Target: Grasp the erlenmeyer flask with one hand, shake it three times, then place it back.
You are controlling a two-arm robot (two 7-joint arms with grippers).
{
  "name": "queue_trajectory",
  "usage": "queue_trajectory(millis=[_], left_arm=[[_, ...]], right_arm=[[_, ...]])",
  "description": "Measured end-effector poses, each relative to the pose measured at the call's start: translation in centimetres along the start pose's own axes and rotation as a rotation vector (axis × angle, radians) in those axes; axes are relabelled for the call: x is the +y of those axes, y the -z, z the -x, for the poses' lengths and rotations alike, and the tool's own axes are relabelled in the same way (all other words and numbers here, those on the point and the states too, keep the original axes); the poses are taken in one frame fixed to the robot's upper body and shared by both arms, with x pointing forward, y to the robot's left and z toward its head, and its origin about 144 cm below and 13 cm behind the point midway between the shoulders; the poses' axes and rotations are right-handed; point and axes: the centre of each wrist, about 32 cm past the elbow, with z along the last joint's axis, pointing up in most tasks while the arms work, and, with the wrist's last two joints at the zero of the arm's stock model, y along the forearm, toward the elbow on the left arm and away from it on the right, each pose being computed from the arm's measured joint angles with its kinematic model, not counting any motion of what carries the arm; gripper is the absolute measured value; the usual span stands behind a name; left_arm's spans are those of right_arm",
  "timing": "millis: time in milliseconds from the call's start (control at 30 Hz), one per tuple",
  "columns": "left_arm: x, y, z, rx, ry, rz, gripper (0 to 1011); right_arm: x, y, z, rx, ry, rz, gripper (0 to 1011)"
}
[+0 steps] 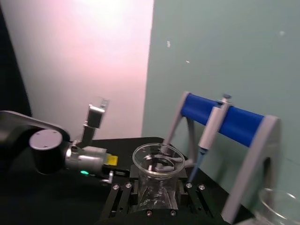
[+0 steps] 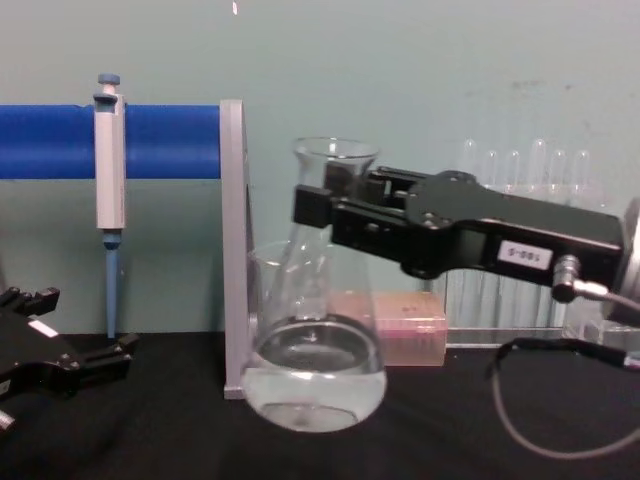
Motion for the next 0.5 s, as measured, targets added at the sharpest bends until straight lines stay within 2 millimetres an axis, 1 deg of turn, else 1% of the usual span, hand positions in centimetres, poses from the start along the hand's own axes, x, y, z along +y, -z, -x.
queue_trajectory(millis=[67,233,500], left_arm=[[0.0,0.0,0.0,0.0,0.0,0.0,1001],[0.0,0.0,0.0,0.0,0.0,0.0,1001],[0.0,0.0,0.0,0.0,0.0,0.0,1001]], right_arm=[[0.52,-0.02,0.12,0.003,-0.026,-0.005,458],[0.84,0.08,0.3,0.009,-0.043,-0.006,458],[0.15,0.0,0.07,0.003,-0.009,-0.007,458]])
